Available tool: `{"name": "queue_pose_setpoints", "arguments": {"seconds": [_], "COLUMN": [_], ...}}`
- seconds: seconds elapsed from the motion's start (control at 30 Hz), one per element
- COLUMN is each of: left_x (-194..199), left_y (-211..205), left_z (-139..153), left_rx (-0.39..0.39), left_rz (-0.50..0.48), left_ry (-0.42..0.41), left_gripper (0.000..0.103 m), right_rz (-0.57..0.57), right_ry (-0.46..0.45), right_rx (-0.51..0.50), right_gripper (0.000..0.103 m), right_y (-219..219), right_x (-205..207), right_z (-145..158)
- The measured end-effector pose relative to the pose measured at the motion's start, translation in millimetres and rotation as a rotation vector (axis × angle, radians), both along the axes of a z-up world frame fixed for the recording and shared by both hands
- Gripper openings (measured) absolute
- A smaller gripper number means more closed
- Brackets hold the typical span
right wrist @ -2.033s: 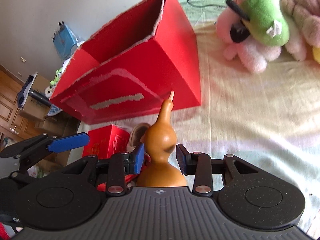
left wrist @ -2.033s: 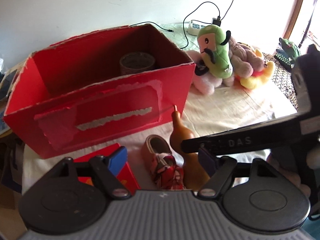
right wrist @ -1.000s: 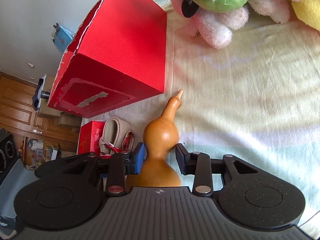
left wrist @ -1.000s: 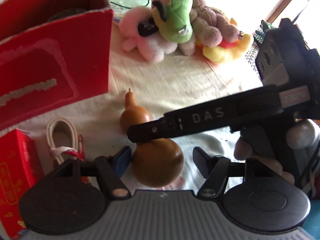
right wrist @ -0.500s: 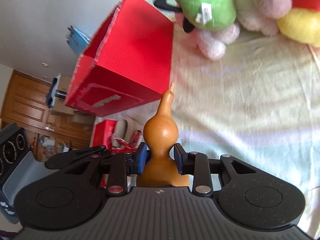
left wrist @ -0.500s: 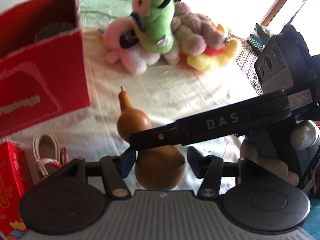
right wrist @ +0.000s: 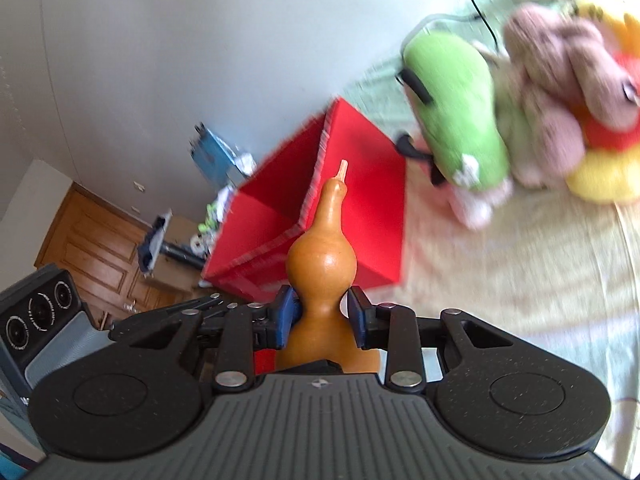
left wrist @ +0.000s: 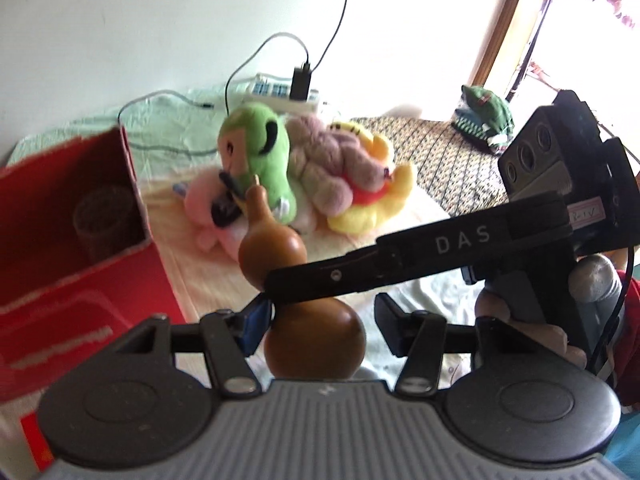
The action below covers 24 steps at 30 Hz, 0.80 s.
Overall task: Organize objects
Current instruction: 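Lift the gourd and carry it into the red box with the right gripper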
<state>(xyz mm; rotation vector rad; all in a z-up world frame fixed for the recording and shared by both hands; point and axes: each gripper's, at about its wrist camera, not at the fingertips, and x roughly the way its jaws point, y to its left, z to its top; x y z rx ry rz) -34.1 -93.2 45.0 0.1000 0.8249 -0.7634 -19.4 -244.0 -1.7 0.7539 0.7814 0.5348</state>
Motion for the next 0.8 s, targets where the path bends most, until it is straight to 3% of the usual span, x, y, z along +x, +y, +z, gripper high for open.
{"name": "queue_pose_setpoints", "arguments": {"seconds": [0.37,0.53,0.8], "left_x": [55,94,147], "left_y": [77,122,157], "left_z": [38,40,17], "left_rx": [-0.057,-0.081,-0.081], "left_rz": [-0.010,0.019,0.058], "left_ry": [-0.095,-0.072,-0.012], "left_gripper": [0.056,0.056,0.056], "right_rz": [-0.017,0.000,0.028], "right_ry": [-0.078,-0.083,0.006], "right_rx": [-0.069,-0.131,-0.202], "right_gripper": [0.032,0.032,0.032], "right_y": [84,116,143], "right_x": [77,114,169], "right_z": [39,43,29]}}
